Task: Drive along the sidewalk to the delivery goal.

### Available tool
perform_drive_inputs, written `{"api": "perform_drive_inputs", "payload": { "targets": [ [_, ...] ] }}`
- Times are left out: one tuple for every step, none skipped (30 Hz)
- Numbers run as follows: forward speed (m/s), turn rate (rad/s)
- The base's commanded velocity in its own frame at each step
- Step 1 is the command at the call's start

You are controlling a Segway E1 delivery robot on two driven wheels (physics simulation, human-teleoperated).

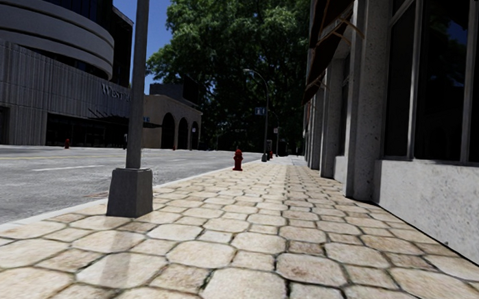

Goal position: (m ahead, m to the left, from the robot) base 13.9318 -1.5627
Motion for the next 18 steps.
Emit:
{"api": "perform_drive_inputs", "payload": {
  "targets": [
    [2.0, 0.0],
    [2.0, 0.0],
    [2.0, 0.0],
    [2.0, 0.0],
    [2.0, 0.0],
    [2.0, 0.0],
    [2.0, 0.0],
    [2.0, 0.0],
    [2.0, 0.0],
    [2.0, 0.0],
    [2.0, 0.0],
    [2.0, 0.0],
    [2.0, 0.0],
    [2.0, 0.0],
    [2.0, 0.0],
    [2.0, 0.0],
    [2.0, 0.0],
    [2.0, 0.0]
  ]
}}
